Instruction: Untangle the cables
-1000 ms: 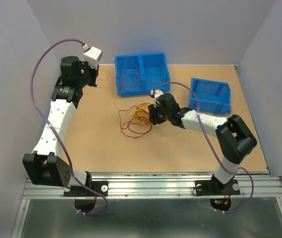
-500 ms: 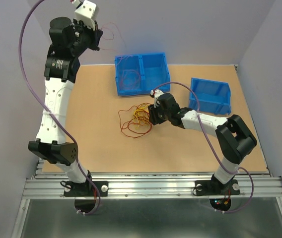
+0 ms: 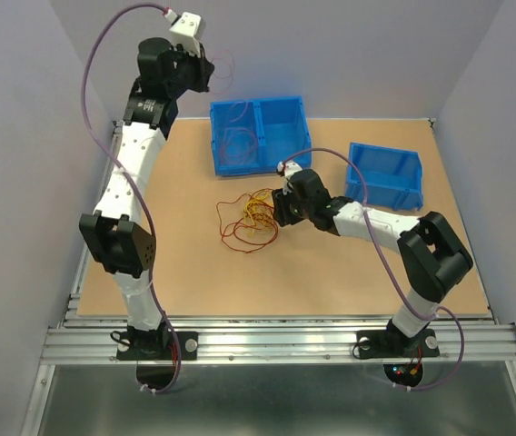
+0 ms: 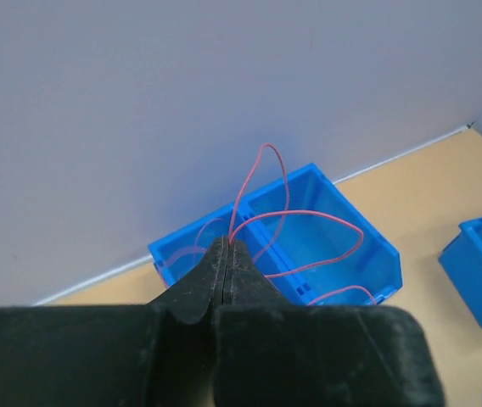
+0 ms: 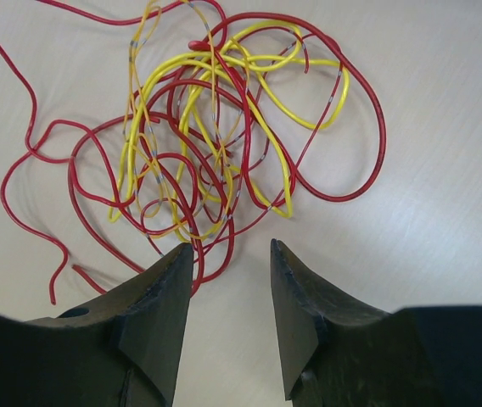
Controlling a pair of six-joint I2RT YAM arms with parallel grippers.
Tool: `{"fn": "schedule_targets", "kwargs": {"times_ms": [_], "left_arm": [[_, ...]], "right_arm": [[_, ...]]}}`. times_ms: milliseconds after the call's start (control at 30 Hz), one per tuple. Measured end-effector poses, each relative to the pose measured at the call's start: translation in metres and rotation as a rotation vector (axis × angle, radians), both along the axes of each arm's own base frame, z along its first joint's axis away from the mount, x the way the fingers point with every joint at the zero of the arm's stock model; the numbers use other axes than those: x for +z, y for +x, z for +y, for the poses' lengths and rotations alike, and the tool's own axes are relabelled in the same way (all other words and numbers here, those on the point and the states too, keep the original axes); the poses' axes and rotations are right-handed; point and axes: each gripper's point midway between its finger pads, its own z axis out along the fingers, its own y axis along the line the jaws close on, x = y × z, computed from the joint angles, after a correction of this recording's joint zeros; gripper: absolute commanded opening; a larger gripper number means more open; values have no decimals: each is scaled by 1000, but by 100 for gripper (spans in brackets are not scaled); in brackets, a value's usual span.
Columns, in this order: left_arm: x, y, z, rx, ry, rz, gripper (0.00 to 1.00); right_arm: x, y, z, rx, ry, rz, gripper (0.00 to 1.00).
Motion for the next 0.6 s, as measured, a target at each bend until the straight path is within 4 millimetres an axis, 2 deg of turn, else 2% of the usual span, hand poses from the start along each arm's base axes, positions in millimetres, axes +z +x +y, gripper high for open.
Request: {"fn": "schedule_targets", "kwargs": {"times_ms": [100,133,167,367,500,600], "left_arm": [[-48,18,-9,0,4,75,0],[-72,25,-13,-3,10,114,0],[-85,28,-16,-4,12,133,0],[-205,59,-29,37,55,311,0],[-259,73,-25,101,95,374,0],[-282,79,-19,161,149,388,0]], "right_arm": [[7,1,1,-5,14,-13,47],[10,2,1,-6,21,-20,47],[12,2,1,-7,24,-25,47],[19,4,3,-12,40,-39,46],[21,4,2,-13,43,-43,46],[28,4,2,-15,51,-56,46]]}}
